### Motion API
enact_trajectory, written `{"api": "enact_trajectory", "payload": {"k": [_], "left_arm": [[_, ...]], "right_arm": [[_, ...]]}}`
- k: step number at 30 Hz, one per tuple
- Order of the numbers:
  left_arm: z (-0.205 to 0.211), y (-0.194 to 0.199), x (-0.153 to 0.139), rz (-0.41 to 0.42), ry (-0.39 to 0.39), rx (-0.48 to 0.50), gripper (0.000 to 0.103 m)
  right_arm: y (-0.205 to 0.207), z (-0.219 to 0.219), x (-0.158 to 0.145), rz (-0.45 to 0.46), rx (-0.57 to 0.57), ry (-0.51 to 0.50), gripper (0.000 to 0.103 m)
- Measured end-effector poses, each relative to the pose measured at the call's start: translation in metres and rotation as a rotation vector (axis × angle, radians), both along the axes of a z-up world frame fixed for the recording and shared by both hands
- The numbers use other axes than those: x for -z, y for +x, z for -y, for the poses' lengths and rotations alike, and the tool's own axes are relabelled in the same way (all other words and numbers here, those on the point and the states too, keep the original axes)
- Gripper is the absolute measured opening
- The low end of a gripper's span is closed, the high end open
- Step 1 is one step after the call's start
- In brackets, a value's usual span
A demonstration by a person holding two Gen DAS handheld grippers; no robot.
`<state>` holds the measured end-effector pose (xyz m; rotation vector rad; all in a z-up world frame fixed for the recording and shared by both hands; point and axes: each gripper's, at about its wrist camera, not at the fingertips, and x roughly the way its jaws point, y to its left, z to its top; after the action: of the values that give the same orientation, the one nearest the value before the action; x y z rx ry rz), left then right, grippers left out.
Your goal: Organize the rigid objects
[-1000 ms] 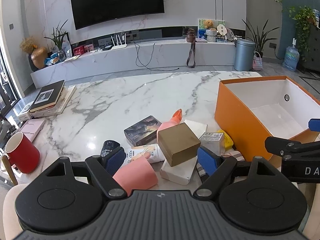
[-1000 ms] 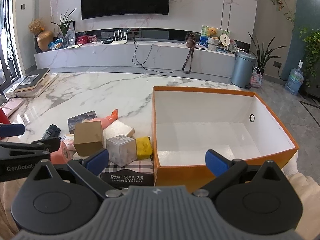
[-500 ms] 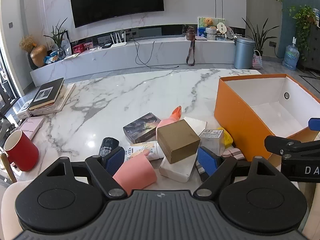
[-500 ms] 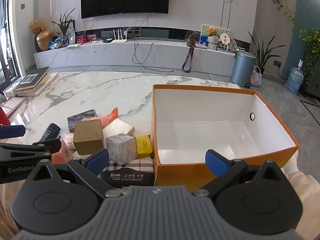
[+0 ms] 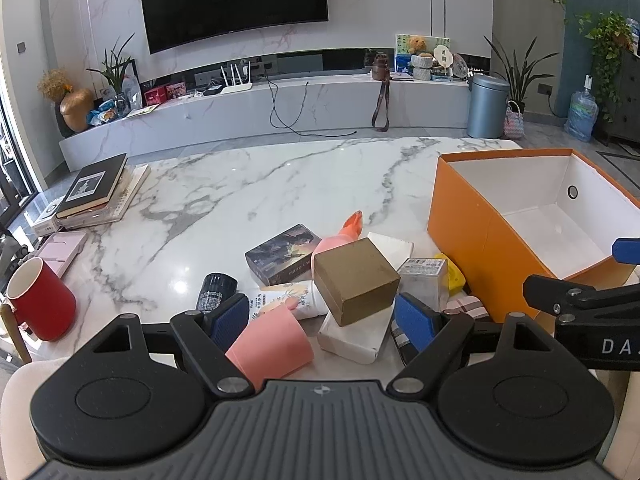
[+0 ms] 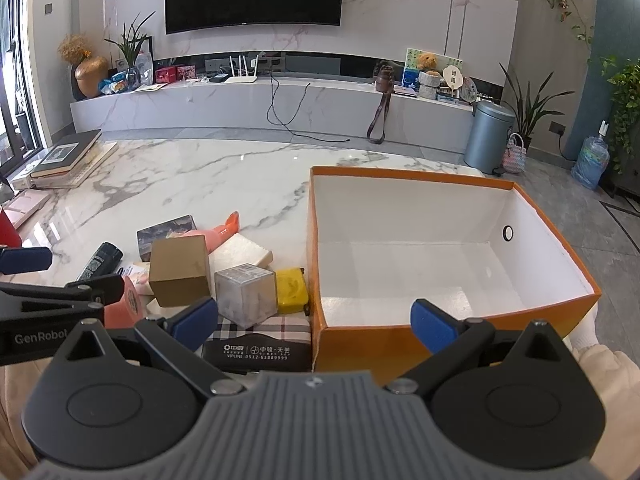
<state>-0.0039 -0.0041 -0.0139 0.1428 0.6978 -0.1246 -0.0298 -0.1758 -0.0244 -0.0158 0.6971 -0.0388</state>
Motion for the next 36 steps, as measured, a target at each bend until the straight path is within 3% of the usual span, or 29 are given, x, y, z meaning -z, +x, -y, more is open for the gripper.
{"api": "enact_trajectory", "payload": {"k": [6, 8, 12, 16, 19, 20, 23, 27, 29, 36], "left_arm": [[-0.007, 0.006, -0.002, -0.017, -0.030, 0.014, 0.096], [-0.015, 0.012, -0.003, -0.028, -0.034, 0.021, 0.091], [-0.031, 0.028, -0.002, -0.087, -0.055, 0.033, 0.081], [-0.044, 0.043, 0.004, -0.147, -0.060, 0.045, 0.062], [-0.047, 0.052, 0.008, -0.185, -0.085, 0.079, 0.057], [-0.046, 0.055, 0.009, -0.196, -0.108, 0.113, 0.056], [-0.041, 0.064, 0.010, -0.200, -0.124, 0.216, 0.059], [-0.025, 0.076, 0.016, -0.178, -0.038, 0.338, 0.066], [-0.019, 0.083, 0.018, -0.169, 0.006, 0.408, 0.075], [-0.005, 0.106, 0.027, -0.139, 0.120, 0.609, 0.086]], "right_arm": [[0.006, -0.001, 0.000, 0.009, -0.036, 0.031, 0.101], [0.010, -0.005, -0.002, 0.025, -0.077, 0.044, 0.099], [0.025, -0.018, -0.004, 0.023, -0.164, 0.040, 0.081], [0.045, -0.027, 0.000, -0.001, -0.224, 0.059, 0.073], [0.064, -0.034, 0.009, -0.055, -0.271, 0.045, 0.063], [0.071, -0.035, 0.012, -0.079, -0.294, 0.034, 0.057], [0.091, -0.038, 0.020, -0.155, -0.383, -0.017, 0.056], [0.116, -0.038, 0.025, -0.236, -0.473, -0.099, 0.056], [0.131, -0.038, 0.029, -0.280, -0.501, -0.118, 0.056], [0.158, -0.047, 0.045, -0.373, -0.627, -0.203, 0.056]]}}
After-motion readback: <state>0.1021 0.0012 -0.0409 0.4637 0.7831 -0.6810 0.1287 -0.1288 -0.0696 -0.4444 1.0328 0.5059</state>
